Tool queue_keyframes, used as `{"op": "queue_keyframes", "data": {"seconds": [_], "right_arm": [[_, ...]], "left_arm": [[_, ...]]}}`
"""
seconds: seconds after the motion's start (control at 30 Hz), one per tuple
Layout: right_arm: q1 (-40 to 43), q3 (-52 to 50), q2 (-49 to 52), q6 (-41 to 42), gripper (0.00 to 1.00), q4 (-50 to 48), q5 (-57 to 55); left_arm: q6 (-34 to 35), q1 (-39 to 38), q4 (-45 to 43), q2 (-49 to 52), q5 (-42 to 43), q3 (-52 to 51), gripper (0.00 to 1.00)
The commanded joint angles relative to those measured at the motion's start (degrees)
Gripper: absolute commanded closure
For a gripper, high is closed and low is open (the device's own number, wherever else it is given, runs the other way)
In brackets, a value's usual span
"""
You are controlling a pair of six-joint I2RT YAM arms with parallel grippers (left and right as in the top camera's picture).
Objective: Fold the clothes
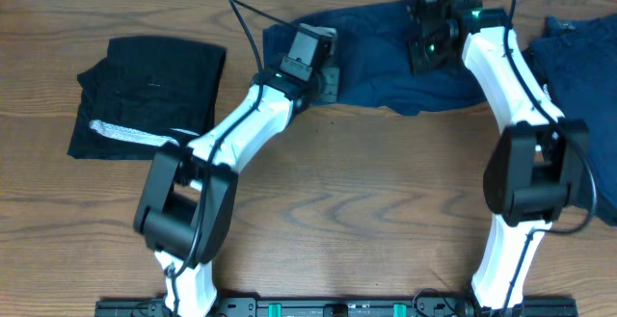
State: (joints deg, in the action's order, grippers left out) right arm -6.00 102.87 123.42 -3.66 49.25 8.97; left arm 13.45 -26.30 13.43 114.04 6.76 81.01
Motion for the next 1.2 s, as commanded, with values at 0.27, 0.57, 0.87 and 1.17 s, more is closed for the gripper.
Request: {"op": "queue_keyframes", "data": {"seconds": [0.27,0.57,0.87,1.17], "right_arm": [[3.4,-10.0,7.8,2.0,0.99,-2.0,0.3],[3.7,-16.9,9.1,3.0,0.99,-4.7,0.3],[3.8,-16.8,9.1,4.1,0.90,-1.4,0.3],[3.6,-16.9,9.1,7.5,0.99,12.3,1.2]], "left_arm": [[-0.8,2.8,-0.2,4.5,-0.8,-0.4,0.86],[-0.8,2.8,-1.0,9.4,-0.5,-0.4,0.86],[-0.7,2.9,8.2,8.0,5.9,-0.2,0.86],[-0.8,3.2,31.5,1.4,3.7,1.5,0.86]]}}
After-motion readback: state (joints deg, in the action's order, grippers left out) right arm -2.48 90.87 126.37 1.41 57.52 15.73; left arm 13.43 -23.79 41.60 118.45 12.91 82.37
